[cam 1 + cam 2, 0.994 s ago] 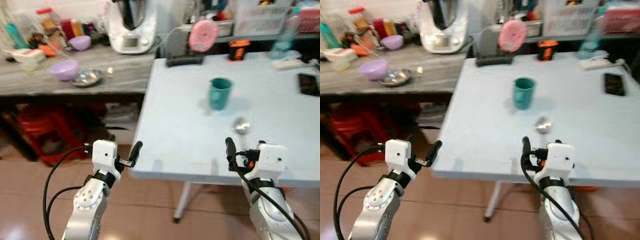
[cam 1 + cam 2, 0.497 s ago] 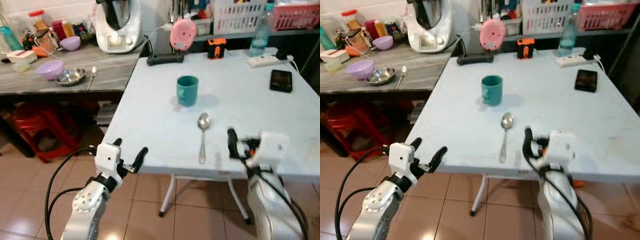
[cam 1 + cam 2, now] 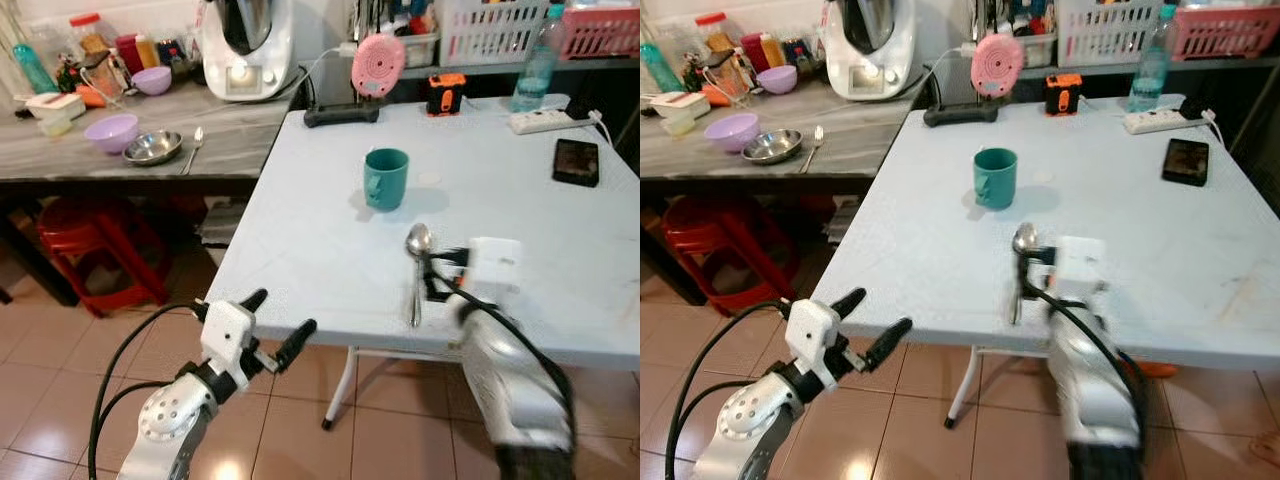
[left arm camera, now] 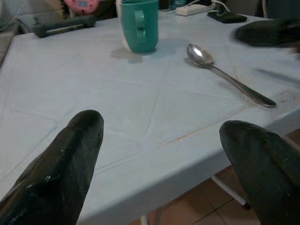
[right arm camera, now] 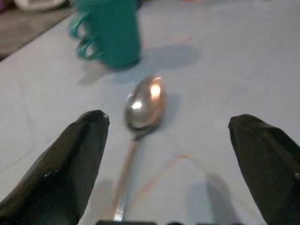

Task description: Setting the table

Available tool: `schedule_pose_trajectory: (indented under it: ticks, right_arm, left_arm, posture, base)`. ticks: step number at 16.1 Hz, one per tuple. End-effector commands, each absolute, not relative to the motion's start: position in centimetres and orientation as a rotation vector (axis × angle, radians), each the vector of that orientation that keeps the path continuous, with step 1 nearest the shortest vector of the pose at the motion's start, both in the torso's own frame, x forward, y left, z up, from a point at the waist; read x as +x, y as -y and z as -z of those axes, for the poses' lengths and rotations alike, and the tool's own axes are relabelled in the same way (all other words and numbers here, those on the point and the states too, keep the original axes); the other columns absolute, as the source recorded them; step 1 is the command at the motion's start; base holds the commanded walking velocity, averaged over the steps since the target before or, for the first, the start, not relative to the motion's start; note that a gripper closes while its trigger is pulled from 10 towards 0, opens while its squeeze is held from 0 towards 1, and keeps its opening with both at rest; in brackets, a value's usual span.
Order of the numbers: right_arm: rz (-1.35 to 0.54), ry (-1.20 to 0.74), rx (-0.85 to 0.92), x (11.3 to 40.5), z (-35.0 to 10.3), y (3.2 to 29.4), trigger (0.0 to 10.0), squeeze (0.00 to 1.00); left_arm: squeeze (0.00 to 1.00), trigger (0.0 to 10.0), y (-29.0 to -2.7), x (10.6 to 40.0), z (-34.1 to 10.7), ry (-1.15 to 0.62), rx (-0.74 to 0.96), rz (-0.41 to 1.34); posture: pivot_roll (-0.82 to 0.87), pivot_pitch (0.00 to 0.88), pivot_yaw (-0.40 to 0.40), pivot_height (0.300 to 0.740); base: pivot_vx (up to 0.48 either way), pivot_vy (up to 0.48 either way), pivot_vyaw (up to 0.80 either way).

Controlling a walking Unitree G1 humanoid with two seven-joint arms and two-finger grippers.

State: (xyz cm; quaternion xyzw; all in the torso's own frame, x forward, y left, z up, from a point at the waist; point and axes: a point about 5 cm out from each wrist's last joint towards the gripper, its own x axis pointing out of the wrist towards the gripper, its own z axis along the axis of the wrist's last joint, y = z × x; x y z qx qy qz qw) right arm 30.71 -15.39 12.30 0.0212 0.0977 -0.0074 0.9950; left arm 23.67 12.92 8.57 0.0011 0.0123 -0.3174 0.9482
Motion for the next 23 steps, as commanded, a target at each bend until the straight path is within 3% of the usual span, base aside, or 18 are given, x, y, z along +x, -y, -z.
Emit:
schedule_pose_trajectory:
  ticks: [1, 3, 7, 14, 15, 23]
  right_arm:
    - [-0.025, -0.223, 0.033, 31.0, -12.0, 14.3, 10.0, 0.0]
    - [-0.064, -0.237, 0.026, 32.2, -12.0, 12.4, 10.0, 0.0]
    - [-0.064, -0.333, -0.025, 32.5, -10.8, 11.3, 10.0, 0.0]
    - [0.04, -0.394, -0.071, 32.0, -9.5, 13.6, 10.0, 0.0]
    - [0.044, -0.396, -0.069, 32.1, -9.4, 14.0, 0.0, 0.0]
    - [0.081, -0.423, -0.075, 32.8, -8.9, 16.1, 0.0, 0.0]
  left_arm:
    - [0.0, 10.0, -13.3, 23.5, -8.8, -0.021, 0.021, 0.651]
    - [0.0, 10.0, -13.1, 23.3, -8.7, -0.026, 0.023, 0.665]
    - [0.0, 10.0, -12.4, 22.5, -9.1, -0.021, -0.026, 0.761]
    - [0.0, 10.0, -12.3, 22.6, -9.0, -0.019, -0.023, 0.783]
    - [0.0, 10.0, -12.3, 22.6, -9.0, -0.016, -0.015, 0.798]
    - [0.0, 10.0, -11.6, 23.4, -10.5, 0.005, -0.027, 0.859]
  posture:
    - [-0.07, 0.033, 0.12, 0.74]
    - [-0.07, 0.044, 0.118, 0.74]
    - [-0.06, 0.051, 0.108, 0.74]
    - [-0.07, 0.043, 0.107, 0.74]
    - [-0.07, 0.043, 0.112, 0.74]
    - [-0.08, 0.048, 0.124, 0.74]
  base:
    - [0.0, 0.0, 0.0]
    - [0.0, 0.0, 0.0]
    - [0.0, 0.0, 0.0]
    - [0.0, 0.0, 0.0]
    - [0.0, 0.0, 0.0]
    - [0.0, 0.0, 0.0]
